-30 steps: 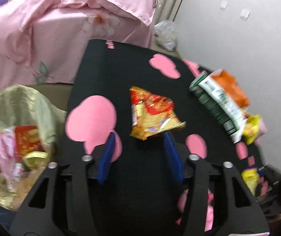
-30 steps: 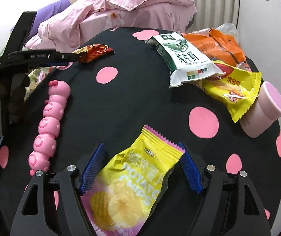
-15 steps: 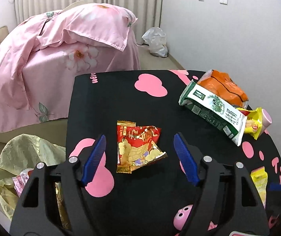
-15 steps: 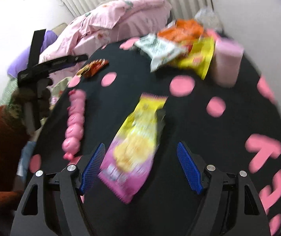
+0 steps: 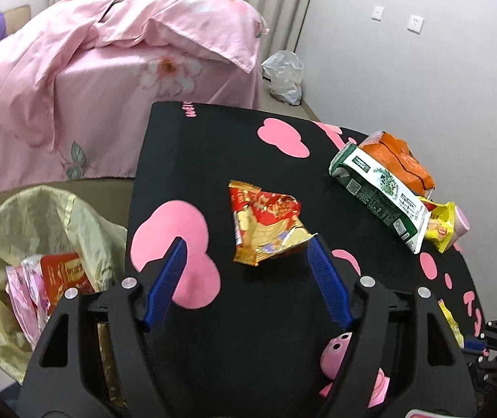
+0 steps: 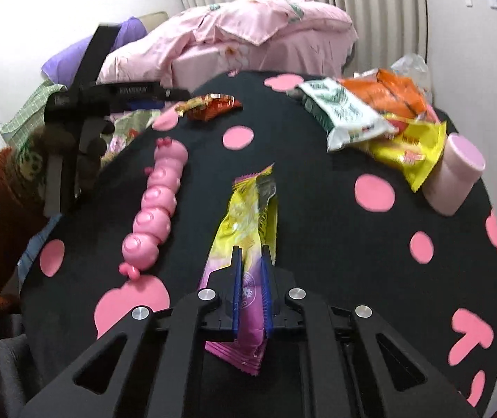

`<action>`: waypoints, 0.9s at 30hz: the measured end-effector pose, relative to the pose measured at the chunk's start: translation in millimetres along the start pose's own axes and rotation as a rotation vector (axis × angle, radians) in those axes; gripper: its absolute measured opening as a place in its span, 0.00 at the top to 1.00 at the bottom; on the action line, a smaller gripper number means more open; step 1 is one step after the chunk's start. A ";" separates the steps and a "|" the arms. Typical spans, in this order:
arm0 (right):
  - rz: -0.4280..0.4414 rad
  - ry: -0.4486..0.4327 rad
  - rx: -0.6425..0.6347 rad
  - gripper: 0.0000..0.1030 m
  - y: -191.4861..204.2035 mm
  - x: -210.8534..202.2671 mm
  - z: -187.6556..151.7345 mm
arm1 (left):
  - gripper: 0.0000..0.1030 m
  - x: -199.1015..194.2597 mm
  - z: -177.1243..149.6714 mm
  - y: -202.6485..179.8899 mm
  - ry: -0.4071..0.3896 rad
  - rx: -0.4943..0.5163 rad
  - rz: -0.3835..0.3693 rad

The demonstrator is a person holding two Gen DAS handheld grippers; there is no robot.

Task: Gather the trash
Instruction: 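Carry the red-gold wrapper and yellow chip bag over the trash bag with both tools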

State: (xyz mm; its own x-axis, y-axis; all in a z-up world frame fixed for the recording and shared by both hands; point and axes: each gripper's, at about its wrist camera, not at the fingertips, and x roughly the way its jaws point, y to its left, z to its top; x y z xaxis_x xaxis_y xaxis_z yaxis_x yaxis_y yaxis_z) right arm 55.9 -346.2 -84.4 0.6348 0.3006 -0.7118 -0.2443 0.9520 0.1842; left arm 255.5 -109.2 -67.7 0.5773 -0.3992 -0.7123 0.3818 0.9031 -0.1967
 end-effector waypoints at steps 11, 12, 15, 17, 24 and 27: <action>-0.053 -0.075 0.086 0.89 -28.6 -19.0 12.6 | 0.14 7.2 7.4 -17.5 -0.019 0.097 0.022; -0.053 -0.073 0.090 0.89 -29.1 -18.1 12.2 | 0.14 11.7 9.2 -20.2 -0.005 0.117 0.040; -0.051 -0.064 0.090 0.89 -29.3 -15.5 8.7 | 0.26 29.9 11.2 -32.7 0.055 0.184 0.060; -0.053 -0.059 0.088 0.89 -29.5 -12.3 7.6 | 0.37 36.7 9.9 -34.9 0.078 0.192 0.071; -0.062 -0.063 0.096 0.89 -31.9 -10.4 7.8 | 0.53 12.4 10.5 -25.6 0.018 0.096 0.040; -0.063 -0.067 0.099 0.89 -31.1 -11.3 8.7 | 0.53 -5.4 10.7 -28.1 -0.011 0.096 0.041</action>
State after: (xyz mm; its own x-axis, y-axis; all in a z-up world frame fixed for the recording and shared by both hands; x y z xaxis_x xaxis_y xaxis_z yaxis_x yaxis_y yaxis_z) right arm 62.7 -378.7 -76.2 0.6952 0.2403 -0.6775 -0.1311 0.9690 0.2092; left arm 249.3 -134.1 -51.2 0.6011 -0.3648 -0.7110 0.4251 0.8994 -0.1020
